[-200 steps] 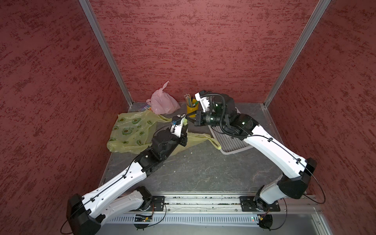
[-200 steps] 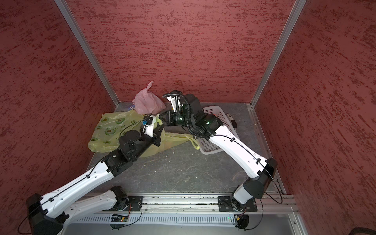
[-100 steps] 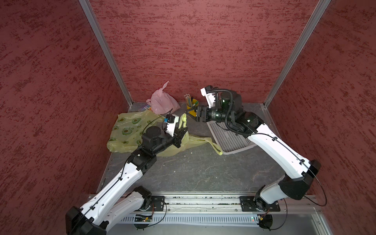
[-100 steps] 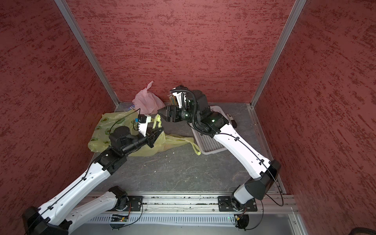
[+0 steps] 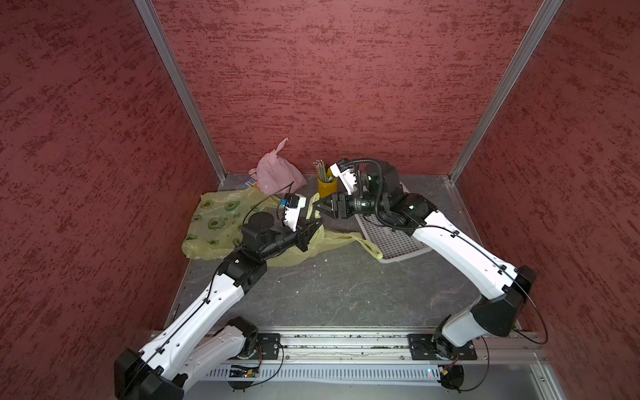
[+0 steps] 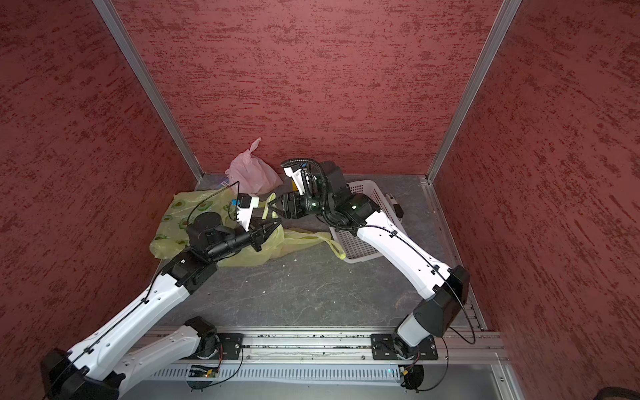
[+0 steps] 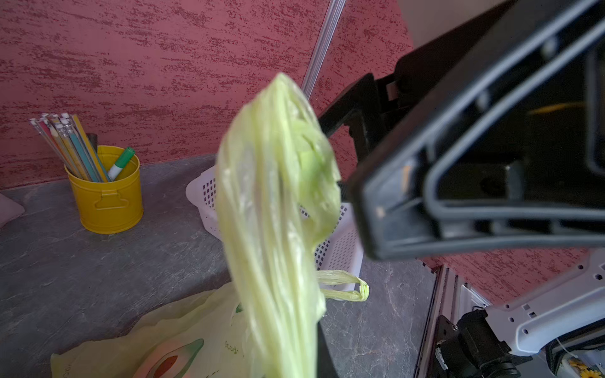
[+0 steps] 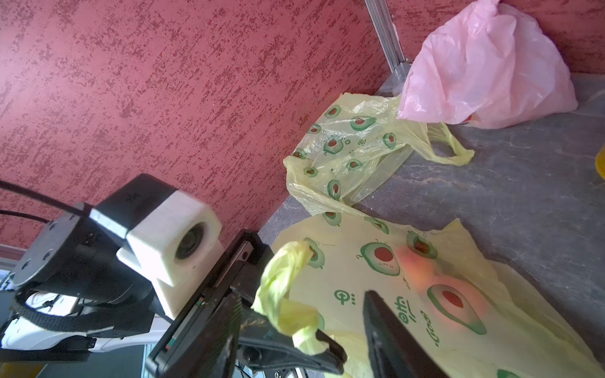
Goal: Place the peach into a plastic bag & tie a knot
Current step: Adjust the plastic bag at the center of the board.
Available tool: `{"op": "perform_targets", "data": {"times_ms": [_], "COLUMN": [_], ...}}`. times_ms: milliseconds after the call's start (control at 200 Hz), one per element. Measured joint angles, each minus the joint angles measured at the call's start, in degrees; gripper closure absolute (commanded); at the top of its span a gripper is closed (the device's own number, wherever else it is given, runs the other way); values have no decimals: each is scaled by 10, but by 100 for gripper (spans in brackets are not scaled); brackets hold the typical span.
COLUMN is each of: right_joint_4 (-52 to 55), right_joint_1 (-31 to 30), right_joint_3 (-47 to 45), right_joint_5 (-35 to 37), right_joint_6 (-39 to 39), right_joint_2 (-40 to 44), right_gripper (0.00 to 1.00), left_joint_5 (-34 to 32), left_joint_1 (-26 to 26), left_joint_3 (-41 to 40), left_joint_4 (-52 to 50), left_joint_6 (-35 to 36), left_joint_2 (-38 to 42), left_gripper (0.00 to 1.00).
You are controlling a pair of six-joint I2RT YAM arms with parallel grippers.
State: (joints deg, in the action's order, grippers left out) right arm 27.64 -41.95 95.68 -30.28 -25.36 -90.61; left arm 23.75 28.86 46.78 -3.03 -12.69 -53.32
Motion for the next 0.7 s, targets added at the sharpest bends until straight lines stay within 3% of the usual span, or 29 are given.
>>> {"op": "perform_targets", "data": {"times_ms": [190, 546, 596, 701], "right_joint_4": [-18, -29, -29, -35], "right_joint_1": [0, -3, -3, -4], "right_joint_3": [1, 76, 87, 100], "right_joint_5": [-24, -59, -66, -71], "right_joint_6": [-10, -49, -53, -57], "right_joint_2": [-17, -16, -13, -9], "right_gripper": [100, 100, 100, 100], "left_joint_5": [3, 54, 58, 66], "left_joint_1": [0, -6, -7, -10], "left_joint_3": [4, 18, 18, 16], "left_joint_4": [-1, 66, 78, 92], "left_joint_6": [0, -65, -75, -92], "left_joint_2": [1, 18, 27, 39], "left_gripper": [100, 100, 89, 41]}}
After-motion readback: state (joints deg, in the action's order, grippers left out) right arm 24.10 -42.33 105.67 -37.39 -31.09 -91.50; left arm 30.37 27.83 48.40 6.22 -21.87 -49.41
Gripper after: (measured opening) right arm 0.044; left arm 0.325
